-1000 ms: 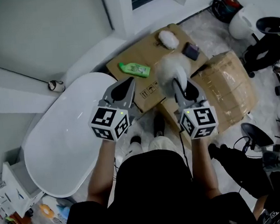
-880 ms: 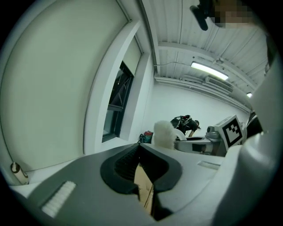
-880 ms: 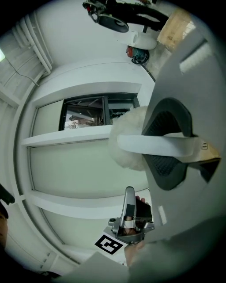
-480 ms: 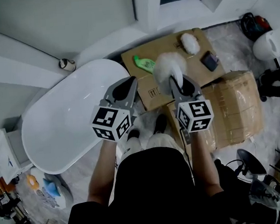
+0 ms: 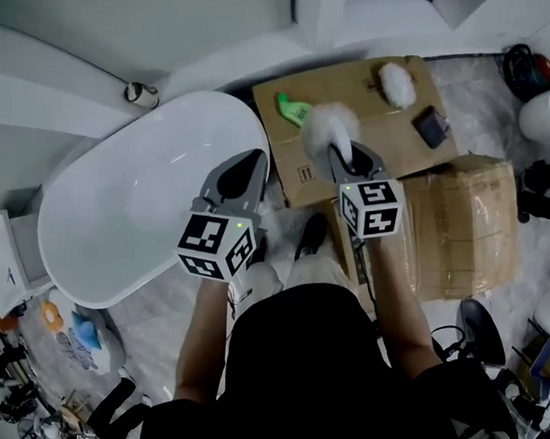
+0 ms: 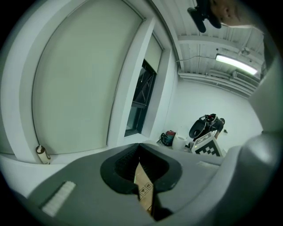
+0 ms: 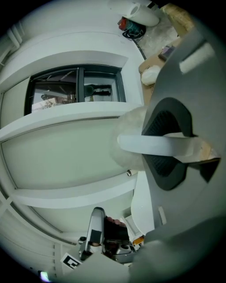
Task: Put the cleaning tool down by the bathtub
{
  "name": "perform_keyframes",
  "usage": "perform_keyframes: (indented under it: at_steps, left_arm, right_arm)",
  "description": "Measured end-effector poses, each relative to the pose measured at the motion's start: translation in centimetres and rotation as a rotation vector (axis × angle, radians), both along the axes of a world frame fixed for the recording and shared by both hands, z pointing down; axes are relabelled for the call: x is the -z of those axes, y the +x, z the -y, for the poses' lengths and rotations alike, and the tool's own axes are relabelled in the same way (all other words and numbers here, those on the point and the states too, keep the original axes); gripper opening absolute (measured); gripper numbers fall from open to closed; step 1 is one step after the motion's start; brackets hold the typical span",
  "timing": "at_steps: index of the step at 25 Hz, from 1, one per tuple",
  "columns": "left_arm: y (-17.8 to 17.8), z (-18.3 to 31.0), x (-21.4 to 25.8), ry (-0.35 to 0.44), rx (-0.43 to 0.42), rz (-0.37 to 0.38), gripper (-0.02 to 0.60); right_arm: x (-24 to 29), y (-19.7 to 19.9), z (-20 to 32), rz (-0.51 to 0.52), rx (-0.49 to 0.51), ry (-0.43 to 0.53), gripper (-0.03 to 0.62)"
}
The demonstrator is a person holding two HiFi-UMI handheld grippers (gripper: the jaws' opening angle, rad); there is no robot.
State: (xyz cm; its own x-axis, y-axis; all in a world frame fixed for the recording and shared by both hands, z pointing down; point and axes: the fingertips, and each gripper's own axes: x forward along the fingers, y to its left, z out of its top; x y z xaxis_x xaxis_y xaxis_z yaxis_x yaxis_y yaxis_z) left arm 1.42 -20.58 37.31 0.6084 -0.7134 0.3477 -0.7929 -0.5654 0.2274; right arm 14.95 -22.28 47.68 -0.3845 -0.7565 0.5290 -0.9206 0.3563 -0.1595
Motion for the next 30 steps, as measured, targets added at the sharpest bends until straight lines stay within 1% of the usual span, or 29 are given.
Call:
perform_keyframes:
  at_steps: [8, 14, 30]
  left_arm:
    - [-0.6, 0.3, -1.8, -0.040, 0.072, 0.013, -0.003]
    - [-1.0, 0.6, -3.2, -0.074, 0.127, 0.009, -0.003]
    - [-2.1, 0.9, -8.0, -0.167, 0.187, 0.023, -0.003]
  right_arm:
    - [-5.5, -0.4, 1.0, -0.003, 0.050, -0.091, 0.097]
    - [-9.7, -0.9, 1.3, -0.021, 0.090, -0.159, 0.097]
    - [-19.6, -2.8, 1.5, -0.027, 0.130, -0.316, 0.097]
